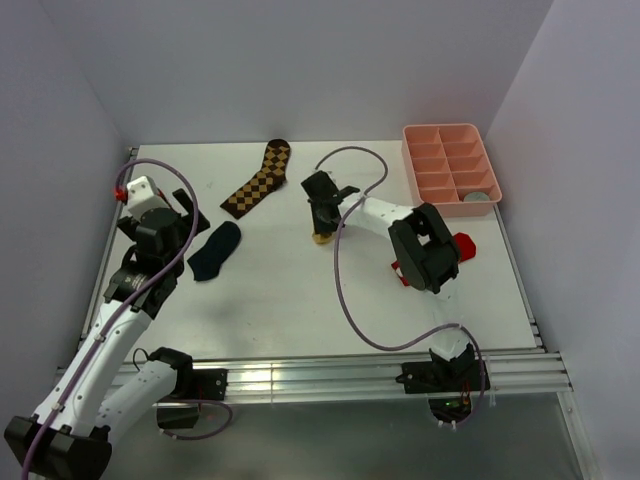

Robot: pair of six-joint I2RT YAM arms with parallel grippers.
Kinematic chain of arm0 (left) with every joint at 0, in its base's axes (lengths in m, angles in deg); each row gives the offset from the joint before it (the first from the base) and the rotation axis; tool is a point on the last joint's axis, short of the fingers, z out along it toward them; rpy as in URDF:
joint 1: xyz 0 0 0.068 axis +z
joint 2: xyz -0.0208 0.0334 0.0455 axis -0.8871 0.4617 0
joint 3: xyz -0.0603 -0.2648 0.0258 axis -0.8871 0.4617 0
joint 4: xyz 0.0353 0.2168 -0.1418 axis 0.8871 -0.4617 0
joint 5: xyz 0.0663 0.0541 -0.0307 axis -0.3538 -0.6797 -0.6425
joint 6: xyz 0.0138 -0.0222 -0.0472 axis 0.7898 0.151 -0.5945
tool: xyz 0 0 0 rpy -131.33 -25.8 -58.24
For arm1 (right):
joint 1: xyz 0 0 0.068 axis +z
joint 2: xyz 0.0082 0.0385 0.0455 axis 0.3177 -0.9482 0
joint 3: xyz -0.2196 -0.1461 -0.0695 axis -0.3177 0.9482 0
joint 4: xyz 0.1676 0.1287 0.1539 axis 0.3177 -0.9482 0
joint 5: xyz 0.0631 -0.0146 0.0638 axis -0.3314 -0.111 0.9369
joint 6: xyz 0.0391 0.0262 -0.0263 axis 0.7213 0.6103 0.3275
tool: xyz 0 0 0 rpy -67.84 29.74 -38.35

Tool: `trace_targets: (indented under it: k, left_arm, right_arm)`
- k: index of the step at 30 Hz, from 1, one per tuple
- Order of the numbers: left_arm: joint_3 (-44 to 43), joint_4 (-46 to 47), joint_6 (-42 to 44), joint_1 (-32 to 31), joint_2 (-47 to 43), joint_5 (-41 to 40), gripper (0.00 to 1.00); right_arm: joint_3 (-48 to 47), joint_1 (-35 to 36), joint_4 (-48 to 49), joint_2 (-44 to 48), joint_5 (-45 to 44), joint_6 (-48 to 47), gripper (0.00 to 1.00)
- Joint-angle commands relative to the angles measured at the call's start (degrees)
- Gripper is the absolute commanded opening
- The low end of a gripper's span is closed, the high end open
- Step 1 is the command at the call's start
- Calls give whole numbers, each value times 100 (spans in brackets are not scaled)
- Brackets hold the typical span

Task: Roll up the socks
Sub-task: Adjust the sock at the center of the board.

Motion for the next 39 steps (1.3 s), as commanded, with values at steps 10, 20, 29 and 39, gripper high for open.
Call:
trace_targets:
  k: [10,20,29,39]
  left_arm:
    - [-332,-356,-219,-13,298,831,99]
    - [-270,-321,-175,-4,315,875,99]
    - [-253,-304,-140,-4,403,971,99]
    - [-253,-321,-166,-4,439,989,98]
  right_arm:
    - [1025,1136,-921,1714,-9,1331,41]
    - [524,829,-254,1786,-106,-955,41]
    - [805,275,370,1075,405,-930,40]
    - [1332,-103,600,872,-289,-271,38]
